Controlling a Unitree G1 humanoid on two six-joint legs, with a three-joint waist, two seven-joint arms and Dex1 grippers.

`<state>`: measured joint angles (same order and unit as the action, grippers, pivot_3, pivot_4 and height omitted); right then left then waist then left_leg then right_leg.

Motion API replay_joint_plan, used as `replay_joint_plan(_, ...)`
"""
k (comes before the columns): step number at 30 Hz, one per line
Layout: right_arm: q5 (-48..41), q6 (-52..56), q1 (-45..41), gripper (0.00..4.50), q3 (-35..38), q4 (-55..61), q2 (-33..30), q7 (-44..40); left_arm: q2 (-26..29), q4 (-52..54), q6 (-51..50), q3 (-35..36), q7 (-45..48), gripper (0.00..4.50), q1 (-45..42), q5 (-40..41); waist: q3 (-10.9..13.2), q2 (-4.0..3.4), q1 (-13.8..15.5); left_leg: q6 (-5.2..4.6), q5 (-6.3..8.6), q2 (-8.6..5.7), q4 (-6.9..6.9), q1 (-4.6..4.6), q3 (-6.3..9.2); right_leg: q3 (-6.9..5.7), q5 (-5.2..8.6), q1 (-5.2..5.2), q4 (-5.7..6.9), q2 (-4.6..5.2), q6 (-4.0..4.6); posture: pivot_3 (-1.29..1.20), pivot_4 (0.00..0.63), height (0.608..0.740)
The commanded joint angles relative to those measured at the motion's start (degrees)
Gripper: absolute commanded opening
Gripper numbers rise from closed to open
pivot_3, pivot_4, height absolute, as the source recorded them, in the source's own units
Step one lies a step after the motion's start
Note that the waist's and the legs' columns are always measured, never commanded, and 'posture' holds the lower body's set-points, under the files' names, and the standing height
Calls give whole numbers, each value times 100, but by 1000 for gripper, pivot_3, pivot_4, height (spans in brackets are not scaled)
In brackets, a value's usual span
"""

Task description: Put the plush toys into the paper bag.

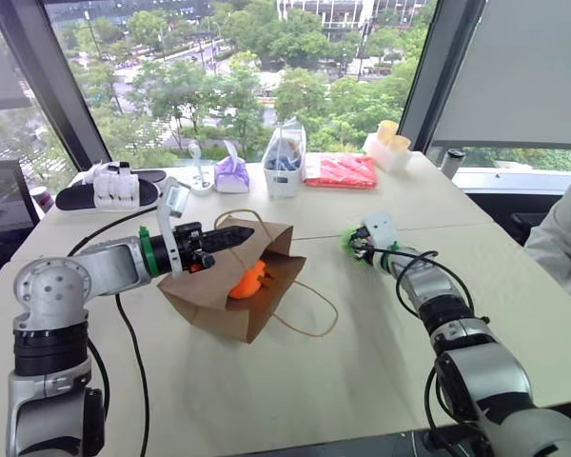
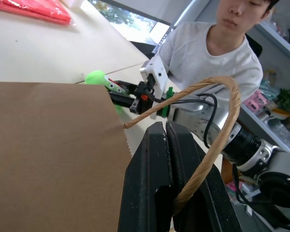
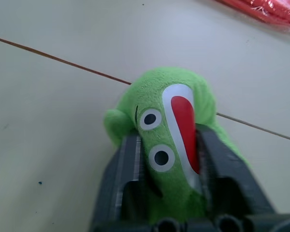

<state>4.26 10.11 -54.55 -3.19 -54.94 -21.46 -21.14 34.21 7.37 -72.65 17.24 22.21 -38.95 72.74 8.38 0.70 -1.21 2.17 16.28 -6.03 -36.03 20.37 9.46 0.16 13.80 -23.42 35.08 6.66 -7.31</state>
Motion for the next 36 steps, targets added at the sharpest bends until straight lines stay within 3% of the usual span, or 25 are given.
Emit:
replay_joint_plan(1, 103, -71, -73, 96, -45, -65, -57, -51, 24, 185, 141, 165, -21, 0, -3, 126, 0, 0, -2, 0, 0, 0, -1, -1, 0, 0, 0, 0, 1, -1, 0, 0, 150, 740)
replay_joint_plan(6, 124, -290, 84, 96, -79, 553, -240, -312, -12, 98, 225, 62, 42, 0, -49, 56, 0, 0, 7, 0, 0, 0, -3, 0, 0, 0, 0, 1, 1, -1, 0, 0, 150, 740)
replay_joint_plan(9, -313, -152, 603, 96, -26, 2348, -522, -1254, -8, 91, 255, 28, 100, 0, -60, 28, 1, -2, 24, 0, 0, 0, -4, 5, 4, 0, 0, -1, 0, 0, -1, 0, 150, 740)
replay_joint_plan(14, -1457, 1209, 1665, 96, 69, 5616, -1186, -2638, 42, 42, 277, 40, 178, 0, -56, 12, 2, -2, 10, -2, 2, 1, 4, 9, 4, -1, 0, -8, -1, 1, -3, 0, 150, 740)
replay_joint_plan(17, -2093, 2007, 2092, 96, 77, 6864, -1419, -2961, 37, -19, 283, 55, 214, 0, -89, 37, 0, 0, 21, -3, 3, 5, 1, 3, 5, -3, 1, -1, -3, -3, -4, 0, 150, 740)
replay_joint_plan(21, -2289, 2558, 2519, 96, -285, 7830, -1554, -3053, 4, -102, 293, 40, 246, 0, -172, 53, 0, 1, 57, -11, 7, 5, -6, 3, 4, -3, 2, 6, -7, -1, -4, 0, 150, 740)
replay_joint_plan(27, -2132, 2607, 2341, 96, -890, 7731, -915, -2672, -50, -132, 284, -43, 282, 0, -282, 32, 0, 5, 48, -3, 3, 5, -7, 4, 4, -3, 2, 2, -3, -1, -4, 0, 150, 740)
replay_joint_plan(31, -1370, 1862, 1816, 96, -1611, 6698, -460, -2485, -94, -115, 234, -70, 285, 0, -310, 58, -1, 6, 39, -1, 1, 5, -5, 2, 3, -3, 2, 0, -1, -1, -3, 0, 150, 740)
replay_joint_plan(36, -901, 1138, 1324, 96, -1911, 5743, -82, -2458, -77, -85, 197, -47, 256, 0, -303, 99, -1, 7, 48, 0, 1, 4, -5, 4, 6, -4, 1, -3, 1, -1, -3, 0, 150, 740)
